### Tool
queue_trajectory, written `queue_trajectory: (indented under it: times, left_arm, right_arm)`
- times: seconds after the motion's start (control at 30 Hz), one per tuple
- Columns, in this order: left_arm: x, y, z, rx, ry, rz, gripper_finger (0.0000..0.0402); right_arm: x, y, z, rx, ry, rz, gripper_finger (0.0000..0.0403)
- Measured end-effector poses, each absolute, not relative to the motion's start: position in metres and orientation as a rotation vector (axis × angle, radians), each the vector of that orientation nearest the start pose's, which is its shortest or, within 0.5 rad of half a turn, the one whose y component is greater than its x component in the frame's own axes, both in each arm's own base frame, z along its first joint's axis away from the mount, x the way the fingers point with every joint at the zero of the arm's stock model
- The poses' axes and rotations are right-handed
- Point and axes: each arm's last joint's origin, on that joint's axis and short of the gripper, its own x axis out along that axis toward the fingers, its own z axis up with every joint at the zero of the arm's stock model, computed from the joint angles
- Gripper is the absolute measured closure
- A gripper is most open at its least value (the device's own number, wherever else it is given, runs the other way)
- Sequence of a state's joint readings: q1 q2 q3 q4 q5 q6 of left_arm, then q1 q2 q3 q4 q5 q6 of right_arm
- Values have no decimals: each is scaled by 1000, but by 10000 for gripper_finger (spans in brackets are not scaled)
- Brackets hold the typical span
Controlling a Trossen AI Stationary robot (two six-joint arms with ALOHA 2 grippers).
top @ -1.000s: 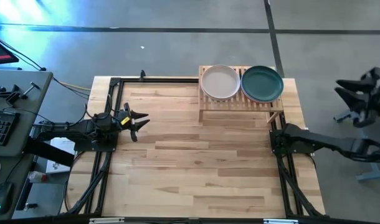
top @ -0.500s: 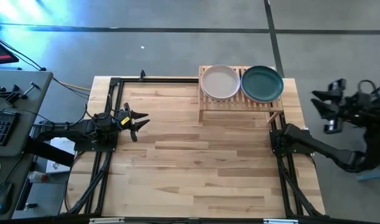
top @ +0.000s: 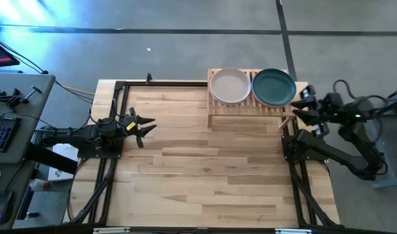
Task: Place and stack plates onto a shelf
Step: Return to Home Position
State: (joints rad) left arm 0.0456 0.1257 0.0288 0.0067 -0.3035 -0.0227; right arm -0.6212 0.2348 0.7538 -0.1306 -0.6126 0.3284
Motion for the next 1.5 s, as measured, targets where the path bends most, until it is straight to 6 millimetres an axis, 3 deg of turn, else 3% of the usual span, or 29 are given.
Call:
queue_trajectory:
  times: [0.2,0.43,0.67,0.93,1.2,1.5]
  left_arm:
    - [102,13,164,-11,86,350,282]
    - [102,15,165,-9,77,410,282]
    - [101,17,165,-7,72,478,282]
    - [101,17,165,73,91,474,282]
    - [101,17,165,108,100,473,282]
    - [101,17,165,122,103,473,282]
  right_arm:
    - [50,-12,341,217,-345,187,290]
    - [53,-14,310,319,-471,296,290]
    - [56,-12,296,372,-537,410,290]
    - [63,-10,289,324,-499,401,290]
    - [84,-12,244,401,-382,313,290]
    - [94,-11,221,286,-288,211,290]
